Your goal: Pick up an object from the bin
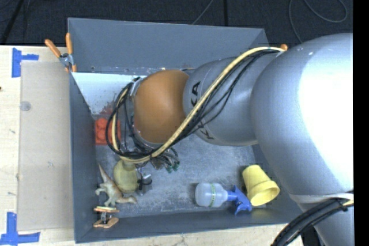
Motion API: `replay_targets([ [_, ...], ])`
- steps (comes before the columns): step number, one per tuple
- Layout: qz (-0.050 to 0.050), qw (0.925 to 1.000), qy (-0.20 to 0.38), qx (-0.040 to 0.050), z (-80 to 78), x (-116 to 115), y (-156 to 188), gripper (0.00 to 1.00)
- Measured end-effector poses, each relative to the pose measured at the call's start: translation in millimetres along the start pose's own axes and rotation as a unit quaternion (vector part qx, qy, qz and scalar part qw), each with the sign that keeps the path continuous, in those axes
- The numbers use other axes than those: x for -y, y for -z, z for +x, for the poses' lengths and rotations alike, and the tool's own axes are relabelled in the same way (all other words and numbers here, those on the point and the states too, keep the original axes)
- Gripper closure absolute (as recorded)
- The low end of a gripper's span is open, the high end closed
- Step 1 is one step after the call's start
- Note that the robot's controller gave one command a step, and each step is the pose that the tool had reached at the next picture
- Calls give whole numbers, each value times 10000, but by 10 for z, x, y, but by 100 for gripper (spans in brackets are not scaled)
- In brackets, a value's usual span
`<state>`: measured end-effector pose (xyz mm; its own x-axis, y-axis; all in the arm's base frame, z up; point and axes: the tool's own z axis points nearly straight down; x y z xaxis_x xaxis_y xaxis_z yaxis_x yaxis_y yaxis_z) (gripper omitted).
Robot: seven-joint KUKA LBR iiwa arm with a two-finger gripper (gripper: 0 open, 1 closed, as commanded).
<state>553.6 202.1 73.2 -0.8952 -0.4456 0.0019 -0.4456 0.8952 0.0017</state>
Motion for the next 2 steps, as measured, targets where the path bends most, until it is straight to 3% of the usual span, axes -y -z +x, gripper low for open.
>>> replay_targets([
  [2,-5,10000,80,-7,-91,12,95,100],
])
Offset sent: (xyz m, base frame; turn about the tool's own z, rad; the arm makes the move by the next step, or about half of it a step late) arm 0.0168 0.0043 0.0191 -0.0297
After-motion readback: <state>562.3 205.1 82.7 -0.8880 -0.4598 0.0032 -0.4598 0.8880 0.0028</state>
